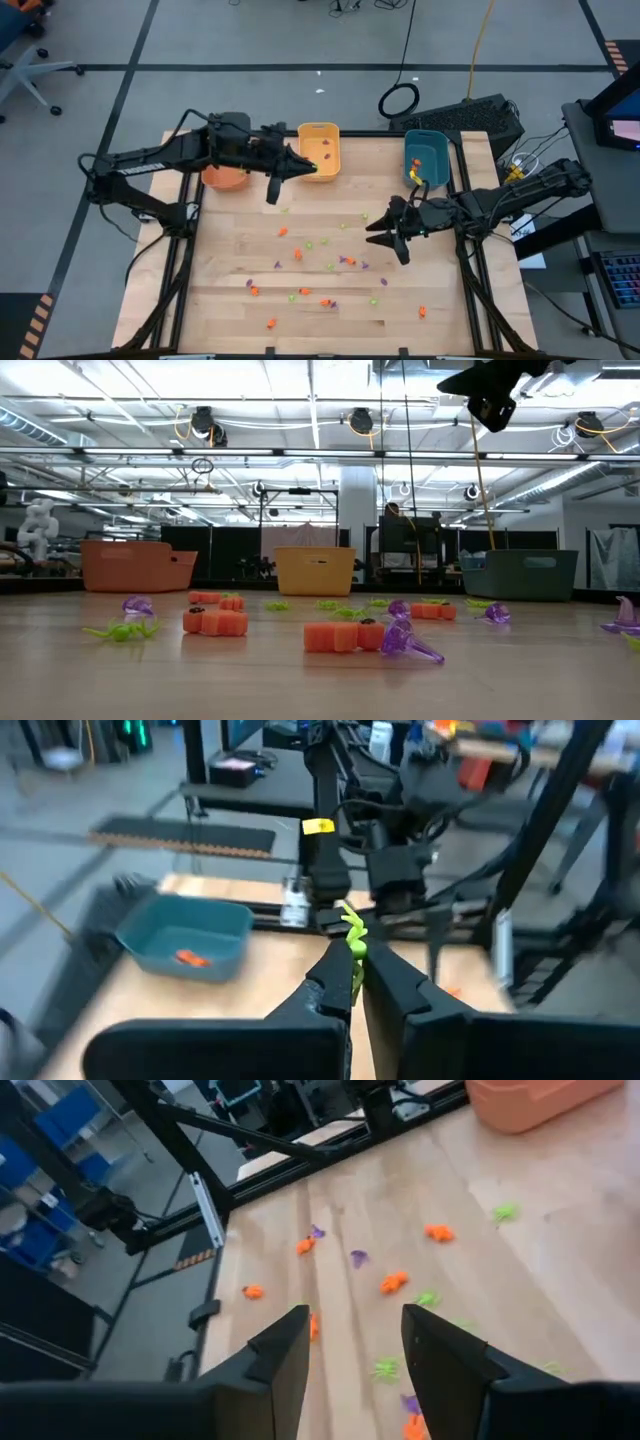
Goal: Sort Halloween decoration
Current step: Put the green spider toy into the orange bin
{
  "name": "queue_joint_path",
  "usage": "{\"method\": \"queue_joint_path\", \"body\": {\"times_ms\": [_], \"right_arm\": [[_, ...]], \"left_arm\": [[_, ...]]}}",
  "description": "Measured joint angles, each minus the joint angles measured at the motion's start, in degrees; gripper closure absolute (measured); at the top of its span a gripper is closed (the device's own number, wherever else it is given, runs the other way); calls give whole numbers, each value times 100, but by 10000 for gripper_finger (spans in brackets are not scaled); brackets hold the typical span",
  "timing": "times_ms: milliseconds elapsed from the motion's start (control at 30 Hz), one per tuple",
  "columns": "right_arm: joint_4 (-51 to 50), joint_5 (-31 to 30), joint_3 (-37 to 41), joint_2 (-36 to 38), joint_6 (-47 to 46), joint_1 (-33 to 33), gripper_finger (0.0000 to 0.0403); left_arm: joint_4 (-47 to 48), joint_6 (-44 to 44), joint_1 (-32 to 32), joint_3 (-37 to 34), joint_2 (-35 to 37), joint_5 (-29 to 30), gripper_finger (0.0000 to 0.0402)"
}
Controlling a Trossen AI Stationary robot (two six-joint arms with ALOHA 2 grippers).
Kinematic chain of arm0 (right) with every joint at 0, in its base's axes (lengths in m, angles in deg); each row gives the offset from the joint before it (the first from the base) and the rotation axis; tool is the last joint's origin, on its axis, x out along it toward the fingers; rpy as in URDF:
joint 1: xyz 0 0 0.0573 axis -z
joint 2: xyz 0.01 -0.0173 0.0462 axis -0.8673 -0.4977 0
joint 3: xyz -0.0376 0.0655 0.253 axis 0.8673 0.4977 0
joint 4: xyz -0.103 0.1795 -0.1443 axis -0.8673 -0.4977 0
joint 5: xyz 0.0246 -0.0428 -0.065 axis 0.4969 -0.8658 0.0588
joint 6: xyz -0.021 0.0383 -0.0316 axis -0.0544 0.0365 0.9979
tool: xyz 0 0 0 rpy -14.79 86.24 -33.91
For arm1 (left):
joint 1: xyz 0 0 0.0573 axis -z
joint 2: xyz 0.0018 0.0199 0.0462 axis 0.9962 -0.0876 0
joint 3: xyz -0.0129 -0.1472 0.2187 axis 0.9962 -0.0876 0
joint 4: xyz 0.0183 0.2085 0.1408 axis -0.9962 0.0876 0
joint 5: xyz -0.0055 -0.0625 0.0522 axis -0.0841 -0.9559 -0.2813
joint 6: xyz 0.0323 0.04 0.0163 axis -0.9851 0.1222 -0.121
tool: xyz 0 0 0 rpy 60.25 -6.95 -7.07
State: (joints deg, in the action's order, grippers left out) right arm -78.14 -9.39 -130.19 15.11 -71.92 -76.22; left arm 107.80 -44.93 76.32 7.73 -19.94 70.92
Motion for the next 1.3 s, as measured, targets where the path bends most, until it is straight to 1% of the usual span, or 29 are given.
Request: {"method": "queue_joint_path", "body": {"times_ms": [100,267,400,500,600,900,1167,1300], "right_arm": [[-38,-1,0,0,181,0,257],[-148,0,0,0,225,0,257],[-311,0,0,-2,326,0,257],[-341,0,0,-2,321,-2,257],[-340,0,0,-2,321,-3,257],[-341,17,0,-2,319,-3,257],[-340,22,0,-2,304,-3,257],[-340,25,0,-2,-1,-3,257]], "left_arm": [[2,-836,1,0,-2,0,391],[-7,-2176,5,0,-2,52,391],[-12,-2735,3,0,-2,271,391],[-12,-2866,4,0,-2,497,391],[-10,-2877,3,0,-2,606,391],[-12,-2768,5,0,-4,610,391],[-7,-1515,3,0,-4,612,391],[-7,-845,5,0,-4,612,391]]}}
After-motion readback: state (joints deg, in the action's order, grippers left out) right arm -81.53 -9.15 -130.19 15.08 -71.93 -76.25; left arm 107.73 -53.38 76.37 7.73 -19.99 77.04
